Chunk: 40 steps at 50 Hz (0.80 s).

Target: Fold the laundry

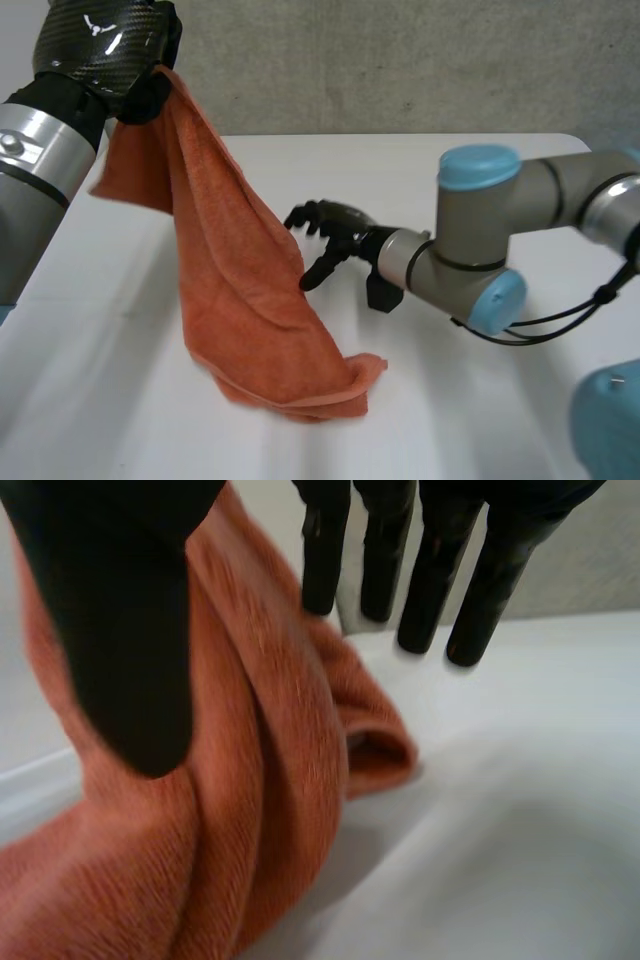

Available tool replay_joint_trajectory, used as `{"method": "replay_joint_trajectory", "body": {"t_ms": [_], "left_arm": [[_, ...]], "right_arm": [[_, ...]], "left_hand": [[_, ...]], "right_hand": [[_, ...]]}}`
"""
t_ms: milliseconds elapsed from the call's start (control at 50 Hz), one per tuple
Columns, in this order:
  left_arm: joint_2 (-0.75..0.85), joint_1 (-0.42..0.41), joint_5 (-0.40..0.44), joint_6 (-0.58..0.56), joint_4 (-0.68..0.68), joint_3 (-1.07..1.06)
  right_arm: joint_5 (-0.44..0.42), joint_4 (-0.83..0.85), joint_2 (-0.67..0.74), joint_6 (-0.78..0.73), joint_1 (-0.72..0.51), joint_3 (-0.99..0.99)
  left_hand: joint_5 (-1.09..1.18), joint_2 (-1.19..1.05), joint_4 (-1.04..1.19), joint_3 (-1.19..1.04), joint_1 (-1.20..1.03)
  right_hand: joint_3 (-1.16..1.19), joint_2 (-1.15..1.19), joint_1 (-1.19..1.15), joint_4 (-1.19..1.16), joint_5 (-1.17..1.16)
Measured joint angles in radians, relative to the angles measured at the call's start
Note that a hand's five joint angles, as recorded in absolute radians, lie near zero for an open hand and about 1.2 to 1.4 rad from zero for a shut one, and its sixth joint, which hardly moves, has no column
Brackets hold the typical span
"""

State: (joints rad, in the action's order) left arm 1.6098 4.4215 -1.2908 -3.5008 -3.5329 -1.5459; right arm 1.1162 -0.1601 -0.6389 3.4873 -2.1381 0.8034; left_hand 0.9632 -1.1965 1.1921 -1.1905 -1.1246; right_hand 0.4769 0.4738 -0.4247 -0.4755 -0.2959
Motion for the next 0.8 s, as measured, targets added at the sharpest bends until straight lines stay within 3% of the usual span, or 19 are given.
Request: {"method": "replay_joint_trajectory", "body": {"t_ms": [40, 60, 80, 100, 140, 160, 240, 300, 360, 460, 560, 680, 720, 740, 760, 800], "left_arm": [[-0.017, 0.0, 0.0, 0.0, -0.002, -0.011], [-0.024, 0.0, 0.0, 0.0, -0.003, -0.014], [-0.029, 0.0, 0.0, 0.0, -0.004, -0.016], [-0.03, 0.001, 0.0, 0.0, -0.005, -0.016], [-0.028, 0.005, 0.001, 0.0, -0.008, -0.008], [-0.018, 0.009, 0.001, -0.001, -0.009, 0.004], [0.035, 0.017, 0.0, -0.001, -0.007, 0.063], [0.107, 0.026, -0.004, 0.001, -0.004, 0.161], [0.141, 0.029, -0.009, 0.003, -0.003, 0.22], [0.18, 0.027, -0.02, 0.023, -0.024, 0.32], [0.182, 0.021, -0.028, 0.042, -0.062, 0.306], [0.196, 0.019, -0.029, 0.047, -0.084, 0.22], [0.208, 0.021, -0.026, 0.045, -0.085, 0.146], [0.208, 0.021, -0.026, 0.045, -0.085, 0.146], [0.213, 0.024, -0.023, 0.043, -0.084, 0.094], [0.218, 0.026, -0.018, 0.042, -0.084, 0.029]], "right_arm": [[-0.003, -0.001, 0.036, -0.002, -0.007, -0.031], [0.003, -0.003, 0.067, -0.005, -0.014, -0.062], [0.014, -0.004, 0.084, -0.007, -0.017, -0.083], [0.027, -0.004, 0.096, -0.01, -0.019, -0.1], [0.072, -0.004, 0.11, -0.017, -0.017, -0.136], [0.139, -0.004, 0.108, -0.029, -0.008, -0.174], [0.249, 0.017, 0.044, -0.077, 0.015, -0.218], [0.349, 0.113, -0.1, -0.147, 0.042, -0.215], [0.377, 0.193, -0.193, -0.174, 0.054, -0.178], [0.397, 0.431, -0.466, -0.225, 0.084, 0.048], [0.385, 0.49, -0.588, -0.286, 0.09, 0.234], [0.364, 0.362, -0.631, -0.431, 0.086, 0.365], [0.348, 0.149, -0.614, -0.584, 0.081, 0.425], [0.348, 0.149, -0.614, -0.584, 0.081, 0.425], [0.341, 0.019, -0.585, -0.668, 0.078, 0.453], [0.339, -0.062, -0.553, -0.717, 0.076, 0.476]], "left_hand": [[0.0, 0.0, 0.0, 0.0, 0.0], [0.0, 0.0, 0.001, 0.0, 0.0], [0.0, 0.0, 0.003, 0.0, 0.0], [0.0, 0.0, 0.003, 0.0, 0.0], [0.0, 0.0, 0.003, 0.0, 0.0], [0.0, 0.0, 0.003, 0.0, 0.0], [0.0, 0.0, 0.004, -0.001, 0.0], [0.0, -0.001, 0.004, -0.002, 0.0], [0.0, -0.001, 0.004, -0.002, 0.0], [0.0, -0.002, 0.004, -0.003, 0.0], [0.0, -0.002, 0.004, -0.003, 0.0], [0.0, -0.002, 0.004, -0.003, 0.0], [0.0, -0.002, 0.004, -0.003, 0.0], [0.0, -0.002, 0.004, -0.003, 0.0], [0.0, -0.002, 0.004, -0.003, 0.0], [0.0, -0.002, 0.004, -0.003, 0.0]], "right_hand": [[0.194, 0.221, -0.169, -0.194, -0.184], [0.194, 0.221, -0.169, -0.194, -0.184], [0.486, 0.502, -0.418, -0.472, -0.45], [0.626, 0.648, -0.532, -0.63, -0.612], [0.694, 0.699, -0.554, -0.7, -0.676], [0.7, 0.7, -0.554, -0.712, -0.681], [0.7, 0.7, -0.554, -0.713, -0.682], [0.7, 0.7, -0.554, -0.713, -0.682], [0.7, 0.7, -0.554, -0.713, -0.683], [0.7, 0.7, -0.554, -0.713, -0.688], [0.7, 0.7, -0.554, -0.713, -0.69], [0.702, 0.7, -0.554, -0.713, -0.693], [0.702, 0.7, -0.554, -0.713, -0.694], [0.702, 0.7, -0.554, -0.713, -0.694], [0.702, 0.7, -0.554, -0.713, -0.694], [0.702, 0.706, -0.554, -0.713, -0.694]]}}
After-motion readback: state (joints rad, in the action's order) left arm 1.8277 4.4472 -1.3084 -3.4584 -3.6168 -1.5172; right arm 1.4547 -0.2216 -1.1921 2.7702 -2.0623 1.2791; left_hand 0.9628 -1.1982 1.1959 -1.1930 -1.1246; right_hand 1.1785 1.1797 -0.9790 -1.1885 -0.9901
